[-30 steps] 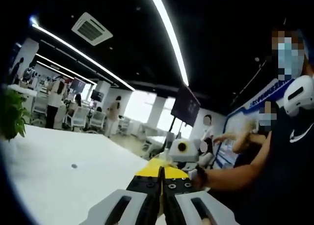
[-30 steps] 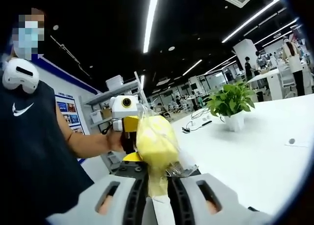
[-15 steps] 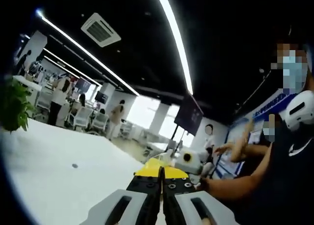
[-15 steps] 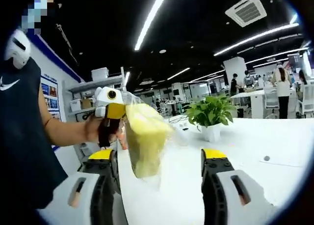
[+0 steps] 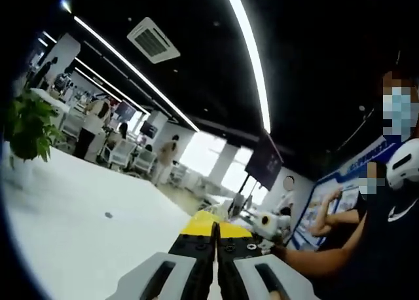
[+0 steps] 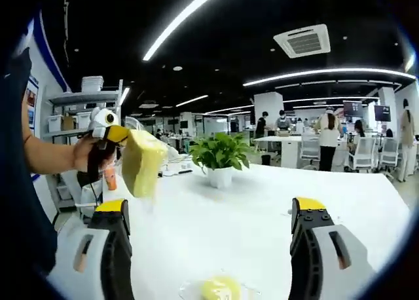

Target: Compare the silicone blocks by pressing each to a similar depth, holding the contact briefly, and releasing to observe deformation and rebound differences across the visible hardness samples.

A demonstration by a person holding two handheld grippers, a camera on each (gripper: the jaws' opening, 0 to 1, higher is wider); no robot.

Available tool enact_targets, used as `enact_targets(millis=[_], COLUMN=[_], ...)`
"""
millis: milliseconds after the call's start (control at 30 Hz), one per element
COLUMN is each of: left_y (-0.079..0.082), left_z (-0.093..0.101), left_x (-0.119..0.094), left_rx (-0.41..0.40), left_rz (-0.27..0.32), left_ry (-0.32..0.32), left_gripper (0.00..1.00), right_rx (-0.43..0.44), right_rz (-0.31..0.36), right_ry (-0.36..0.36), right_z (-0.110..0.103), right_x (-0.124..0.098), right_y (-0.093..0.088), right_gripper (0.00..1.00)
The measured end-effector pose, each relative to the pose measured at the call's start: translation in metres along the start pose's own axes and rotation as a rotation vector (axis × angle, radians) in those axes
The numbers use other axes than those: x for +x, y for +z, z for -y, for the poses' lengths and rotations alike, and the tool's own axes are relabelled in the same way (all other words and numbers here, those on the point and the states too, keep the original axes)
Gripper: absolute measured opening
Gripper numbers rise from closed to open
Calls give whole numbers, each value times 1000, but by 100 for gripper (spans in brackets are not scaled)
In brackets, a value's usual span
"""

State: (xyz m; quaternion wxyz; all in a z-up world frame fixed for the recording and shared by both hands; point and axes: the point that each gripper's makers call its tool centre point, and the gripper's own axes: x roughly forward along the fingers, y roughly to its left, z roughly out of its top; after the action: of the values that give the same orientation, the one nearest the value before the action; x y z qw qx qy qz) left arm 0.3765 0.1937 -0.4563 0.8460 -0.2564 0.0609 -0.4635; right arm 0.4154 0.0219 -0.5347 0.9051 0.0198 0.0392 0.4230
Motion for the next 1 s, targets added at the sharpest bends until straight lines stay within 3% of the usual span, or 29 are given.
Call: enact_targets(millis=[133,367,567,767,1000], left_y=[-5,-18,-45,-67,-82], left_z=[-9,-22,-41,-53,-70], left_x=[-3,-7,-12,-17,-20], left_rx=[-30,-75,-118,-175,-235], left_rz=[-2,-9,-46,-62,-73], left_ry=[15,32,76,89,100], left_gripper=[0,0,0,0,0], right_rx=[15,2,-24,13,20], right_rz=[11,-82,-152,-149,-166], right_ry=[-16,-97,-181,-218,-227], right_z=[0,3,11,10,8], right_x=[-15,-39,-59,-70,-77], right_y=[-16,-61,-105,-118,-126], right_gripper=[96,96,96,96,96])
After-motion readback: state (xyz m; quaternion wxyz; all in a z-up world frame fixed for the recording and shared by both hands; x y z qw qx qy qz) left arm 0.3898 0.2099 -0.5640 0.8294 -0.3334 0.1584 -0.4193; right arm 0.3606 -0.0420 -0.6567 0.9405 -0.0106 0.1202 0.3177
